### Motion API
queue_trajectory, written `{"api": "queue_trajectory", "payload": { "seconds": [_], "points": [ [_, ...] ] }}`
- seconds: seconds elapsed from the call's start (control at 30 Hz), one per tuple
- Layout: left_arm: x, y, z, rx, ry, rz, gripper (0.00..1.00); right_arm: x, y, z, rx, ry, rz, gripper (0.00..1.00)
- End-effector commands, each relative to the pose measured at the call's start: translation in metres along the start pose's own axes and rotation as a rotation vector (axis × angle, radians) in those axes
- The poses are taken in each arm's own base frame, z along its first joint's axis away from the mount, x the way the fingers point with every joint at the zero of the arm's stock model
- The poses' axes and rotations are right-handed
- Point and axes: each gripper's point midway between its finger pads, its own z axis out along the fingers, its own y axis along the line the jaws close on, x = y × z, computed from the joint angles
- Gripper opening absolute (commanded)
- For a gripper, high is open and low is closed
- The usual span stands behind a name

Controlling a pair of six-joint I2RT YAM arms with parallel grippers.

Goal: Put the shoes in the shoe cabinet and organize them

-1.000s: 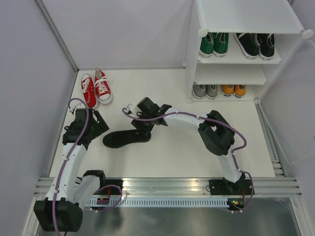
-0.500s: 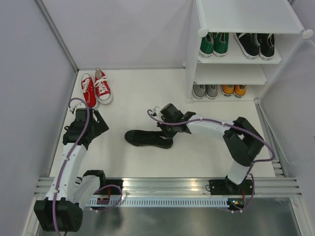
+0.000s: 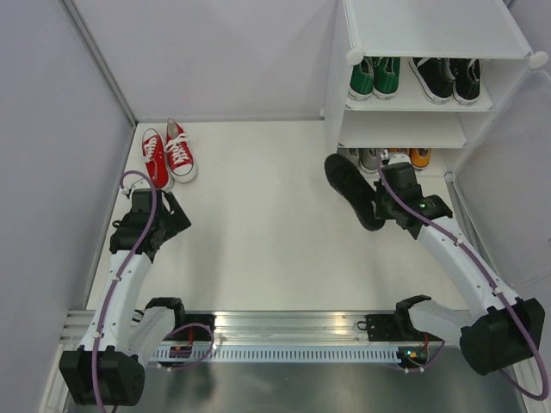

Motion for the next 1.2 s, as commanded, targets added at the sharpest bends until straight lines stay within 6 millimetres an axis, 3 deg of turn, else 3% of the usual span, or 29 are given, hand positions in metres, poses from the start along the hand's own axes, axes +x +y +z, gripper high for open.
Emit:
{"api": "queue_trajectory", "payload": {
  "seconds": [0.0, 0.1, 0.27, 0.4, 0.5, 0.53, 0.57, 0.6, 0.67, 0.7, 0.77, 0.8, 0.87, 0.9, 1.17],
  "points": [
    [-0.004, -0.006, 0.001, 0.03, -0.013, 0.029, 0.89, -0.023, -0.049, -0.027, 0.177, -0.077, 0.14, 0.01],
    [-0.003, -0.008, 0.003, 0.038, -0.004, 0.029, 0.89, -0.029, -0.063, -0.038, 0.207, -0.111, 0.201, 0.0],
    [-0.003, -0.008, 0.003, 0.039, -0.004, 0.032, 0.89, -0.045, -0.086, -0.04, 0.258, -0.123, 0.253, 0.01],
    [-0.003, -0.009, 0.002, 0.043, -0.004, 0.03, 0.89, -0.077, -0.105, -0.031, 0.268, -0.162, 0.339, 0.01],
    [0.001, -0.011, 0.004, 0.049, 0.014, 0.03, 0.89, -0.109, -0.113, -0.023, 0.265, -0.224, 0.393, 0.01],
    [0.003, -0.013, 0.006, 0.053, 0.027, 0.033, 0.89, -0.117, -0.124, -0.022, 0.282, -0.242, 0.415, 0.01],
    [0.005, -0.013, 0.007, 0.054, 0.034, 0.038, 0.89, -0.135, -0.128, -0.025, 0.284, -0.275, 0.42, 0.01],
    [0.006, -0.014, 0.007, 0.056, 0.036, 0.041, 0.89, -0.137, -0.137, -0.012, 0.305, -0.254, 0.429, 0.01],
    [0.007, -0.015, 0.006, 0.06, 0.036, 0.047, 0.89, -0.162, -0.144, -0.006, 0.289, -0.305, 0.441, 0.01],
    [0.005, -0.015, 0.005, 0.06, 0.03, 0.045, 0.9, -0.163, -0.15, 0.012, 0.297, -0.281, 0.454, 0.01],
    [0.005, -0.015, 0.006, 0.057, 0.028, 0.045, 0.9, -0.181, -0.165, 0.019, 0.318, -0.305, 0.48, 0.01],
    [0.005, -0.016, 0.005, 0.06, 0.028, 0.048, 0.9, -0.178, -0.17, 0.038, 0.325, -0.272, 0.491, 0.01],
    [0.005, -0.017, 0.005, 0.066, 0.03, 0.047, 0.9, -0.193, -0.182, 0.043, 0.343, -0.301, 0.513, 0.01],
    [0.006, -0.017, 0.004, 0.07, 0.03, 0.048, 0.9, -0.192, -0.186, 0.055, 0.35, -0.286, 0.53, 0.01],
    [0.006, -0.021, 0.002, 0.087, 0.023, 0.056, 0.9, -0.226, -0.205, 0.074, 0.356, -0.374, 0.6, 0.08]
  ]
}}
